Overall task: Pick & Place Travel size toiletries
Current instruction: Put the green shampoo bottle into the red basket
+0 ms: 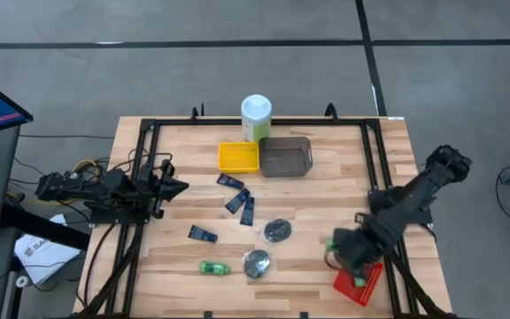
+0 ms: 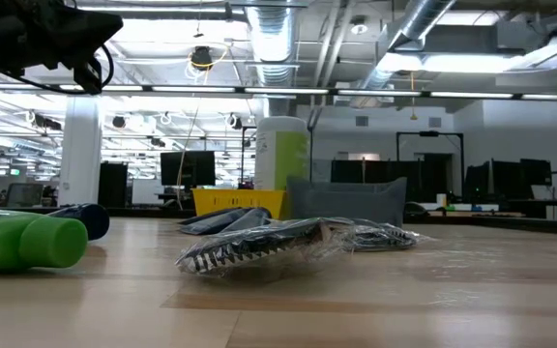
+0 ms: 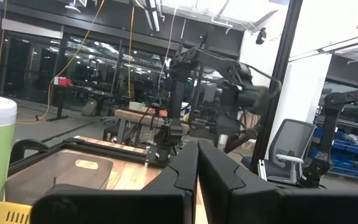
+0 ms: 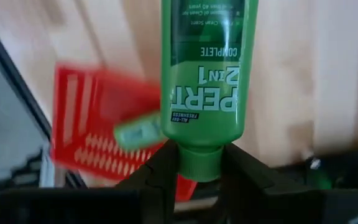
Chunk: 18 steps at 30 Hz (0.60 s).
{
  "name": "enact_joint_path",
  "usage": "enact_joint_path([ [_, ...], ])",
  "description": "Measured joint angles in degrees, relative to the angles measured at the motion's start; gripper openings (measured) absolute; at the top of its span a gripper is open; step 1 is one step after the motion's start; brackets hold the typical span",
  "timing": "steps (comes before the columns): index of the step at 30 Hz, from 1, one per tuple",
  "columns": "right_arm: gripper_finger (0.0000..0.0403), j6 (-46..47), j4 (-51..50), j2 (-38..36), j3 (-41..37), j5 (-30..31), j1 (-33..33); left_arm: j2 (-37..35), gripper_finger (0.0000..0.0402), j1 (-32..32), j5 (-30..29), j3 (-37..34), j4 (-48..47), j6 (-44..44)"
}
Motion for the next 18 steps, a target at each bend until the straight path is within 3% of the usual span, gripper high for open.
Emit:
enact_joint_path([
  [5, 0.0087, 1.48, 1.37, -0.02, -2.00, -0.29, 8.37, 0.00, 0.0008, 0.00, 0.00, -0.02, 0.14, 0.00],
  [9, 0.0087, -4.03, 1.33, 0.00, -2.08, -0.08, 12.99, 0.01, 0.0008, 0.02, 0.00, -0.01, 0.14, 0.00],
  [18, 0.0087, -19.43, 0.29, 2.11, -2.01, -0.05, 15.05, 0.00, 0.0008, 0.01, -0.37, -0.01, 0.12, 0.00],
])
